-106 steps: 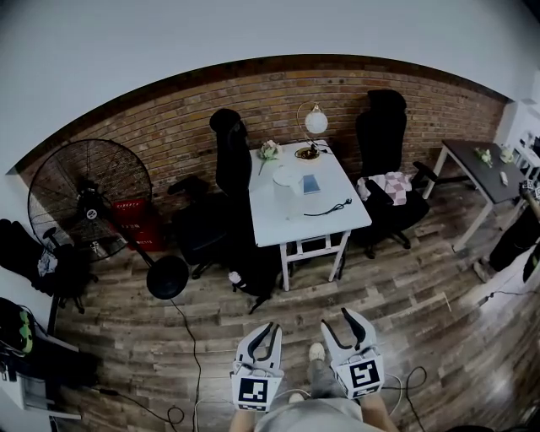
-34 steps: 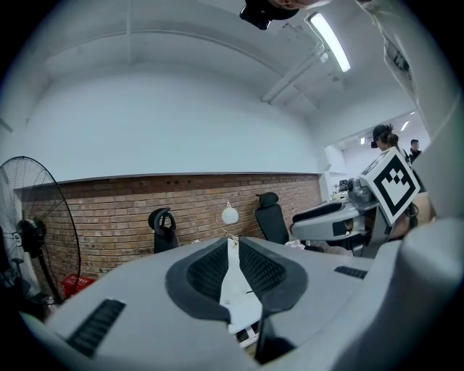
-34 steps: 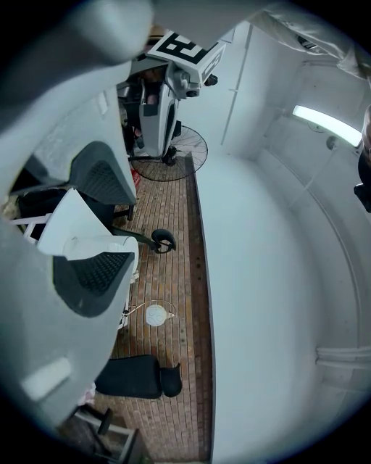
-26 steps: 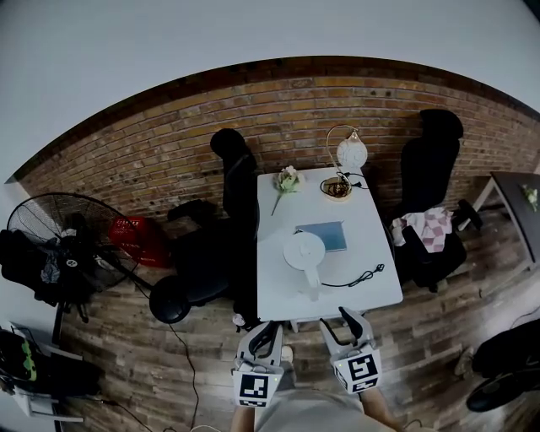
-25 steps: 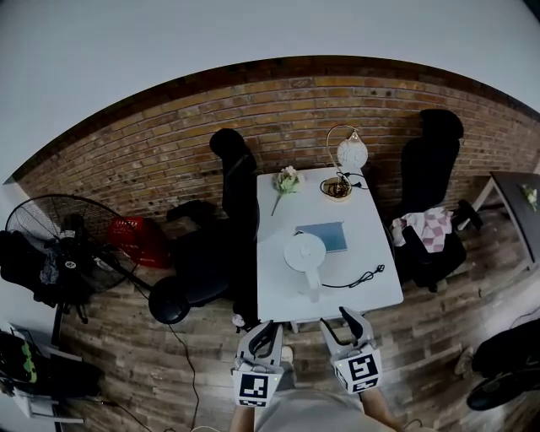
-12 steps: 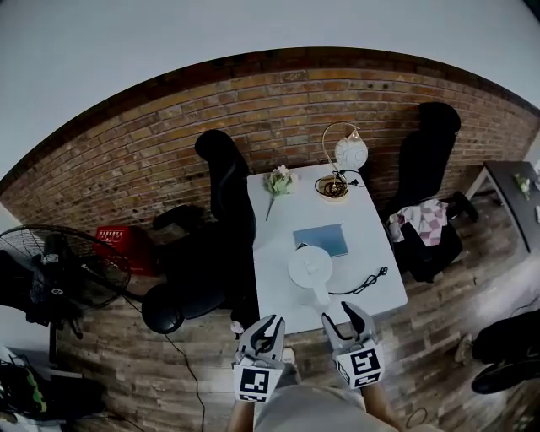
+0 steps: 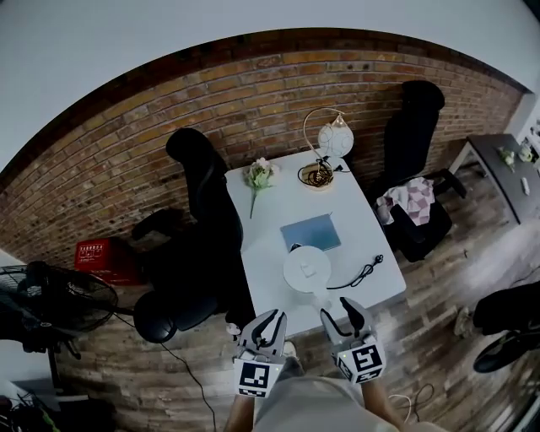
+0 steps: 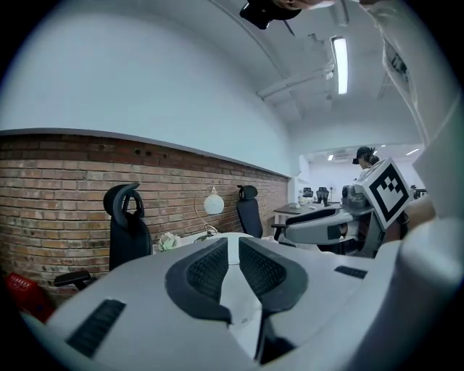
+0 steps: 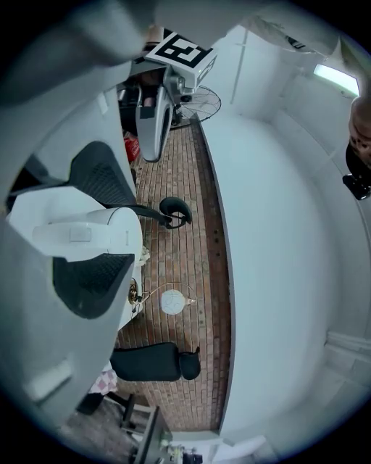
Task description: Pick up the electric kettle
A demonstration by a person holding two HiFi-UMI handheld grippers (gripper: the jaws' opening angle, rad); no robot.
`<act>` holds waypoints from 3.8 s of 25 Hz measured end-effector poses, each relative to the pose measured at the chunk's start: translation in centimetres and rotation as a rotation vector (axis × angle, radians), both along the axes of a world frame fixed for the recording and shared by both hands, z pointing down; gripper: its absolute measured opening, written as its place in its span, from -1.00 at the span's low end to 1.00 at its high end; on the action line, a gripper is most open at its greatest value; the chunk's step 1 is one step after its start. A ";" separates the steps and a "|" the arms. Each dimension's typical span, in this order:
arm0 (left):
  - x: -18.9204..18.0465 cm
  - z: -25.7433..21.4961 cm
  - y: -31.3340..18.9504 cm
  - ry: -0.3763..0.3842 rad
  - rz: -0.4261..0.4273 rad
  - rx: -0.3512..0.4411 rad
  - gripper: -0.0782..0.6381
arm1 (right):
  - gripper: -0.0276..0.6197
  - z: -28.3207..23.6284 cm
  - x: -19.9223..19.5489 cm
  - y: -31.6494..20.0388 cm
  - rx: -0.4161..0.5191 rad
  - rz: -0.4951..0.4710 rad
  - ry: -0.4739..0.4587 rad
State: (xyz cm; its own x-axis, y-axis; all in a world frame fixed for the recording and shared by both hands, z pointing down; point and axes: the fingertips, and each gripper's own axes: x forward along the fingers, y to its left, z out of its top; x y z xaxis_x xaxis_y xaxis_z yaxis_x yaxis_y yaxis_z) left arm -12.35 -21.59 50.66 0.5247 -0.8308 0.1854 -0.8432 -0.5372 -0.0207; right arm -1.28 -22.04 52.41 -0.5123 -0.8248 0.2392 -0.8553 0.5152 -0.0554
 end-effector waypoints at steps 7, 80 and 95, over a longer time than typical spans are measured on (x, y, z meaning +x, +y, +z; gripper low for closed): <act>0.6 2.0 -1.3 0.001 0.071 -0.074 -0.65 | -0.27 1.9 0.2 -0.6 -0.046 0.067 0.016; 2.2 8.0 -3.5 -0.132 0.023 -0.202 -0.66 | -0.43 9.1 -0.4 -5.2 -0.069 0.000 0.003; 1.6 9.8 -4.7 -0.140 -0.021 -0.198 -0.67 | -0.45 6.9 -0.8 -7.5 0.024 -0.032 -0.053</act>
State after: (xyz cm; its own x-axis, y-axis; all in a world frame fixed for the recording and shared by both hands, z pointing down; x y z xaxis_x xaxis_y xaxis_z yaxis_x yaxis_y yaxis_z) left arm -10.70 -26.32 60.46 0.4653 -0.7816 0.4155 -0.8506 -0.5247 -0.0344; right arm -2.07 -29.51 59.27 -0.5500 -0.8130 0.1911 -0.8345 0.5440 -0.0876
